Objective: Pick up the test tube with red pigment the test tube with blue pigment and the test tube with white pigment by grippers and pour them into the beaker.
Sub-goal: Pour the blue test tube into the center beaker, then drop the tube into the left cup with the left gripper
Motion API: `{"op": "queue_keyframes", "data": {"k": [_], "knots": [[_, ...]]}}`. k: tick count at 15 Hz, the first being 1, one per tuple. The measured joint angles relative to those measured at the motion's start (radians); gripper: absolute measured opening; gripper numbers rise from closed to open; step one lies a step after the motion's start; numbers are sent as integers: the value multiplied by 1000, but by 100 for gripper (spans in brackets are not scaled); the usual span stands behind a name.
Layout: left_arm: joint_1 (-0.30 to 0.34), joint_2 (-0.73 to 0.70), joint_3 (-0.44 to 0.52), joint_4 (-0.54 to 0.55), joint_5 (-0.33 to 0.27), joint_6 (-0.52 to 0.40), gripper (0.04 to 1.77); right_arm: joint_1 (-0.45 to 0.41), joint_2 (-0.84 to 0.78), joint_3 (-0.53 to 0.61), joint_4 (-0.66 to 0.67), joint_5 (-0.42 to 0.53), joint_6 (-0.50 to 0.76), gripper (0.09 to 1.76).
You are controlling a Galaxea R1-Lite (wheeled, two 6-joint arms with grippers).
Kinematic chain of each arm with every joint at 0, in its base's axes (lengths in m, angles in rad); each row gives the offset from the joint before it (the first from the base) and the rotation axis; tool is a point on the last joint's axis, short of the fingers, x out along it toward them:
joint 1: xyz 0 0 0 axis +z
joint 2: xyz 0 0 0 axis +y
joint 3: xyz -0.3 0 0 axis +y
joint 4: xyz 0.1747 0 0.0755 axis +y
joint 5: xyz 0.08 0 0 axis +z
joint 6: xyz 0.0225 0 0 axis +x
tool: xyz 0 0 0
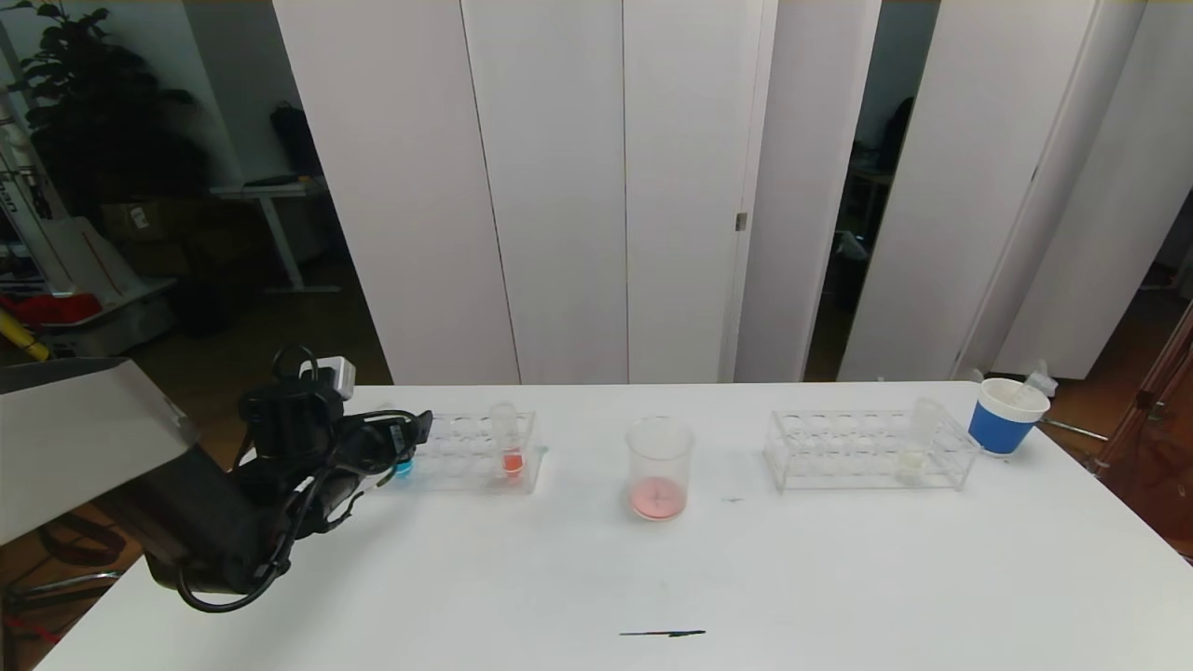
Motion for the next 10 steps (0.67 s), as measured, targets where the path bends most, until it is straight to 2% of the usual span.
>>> {"op": "queue_keyframes", "data": {"k": [1, 2, 3, 4, 5, 6, 7, 8, 10], "knots": [[3, 7, -7, 0, 1, 0, 171, 0, 0, 0, 0, 0, 0, 175], [5, 16, -15, 0, 2, 0, 150, 0, 0, 0, 0, 0, 0, 175], [7, 24, -22, 0, 2, 0, 113, 0, 0, 0, 0, 0, 0, 175], [8, 31, -27, -1, -3, 1, 65, 0, 0, 0, 0, 0, 0, 175], [8, 37, -30, -3, 0, 1, 45, -1, 0, 0, 0, 0, 0, 175], [8, 43, -33, -10, 1, 1, 49, 1, 0, 0, -1, -1, 0, 175], [9, 48, -36, -13, 3, 1, 71, 0, 0, 0, 0, 0, 0, 175], [9, 51, -37, -14, 1, 1, 61, 0, 0, 0, 0, 0, 0, 175], [10, 54, -40, -13, 3, 1, 58, 0, 0, 0, 0, 0, 0, 175]]}}
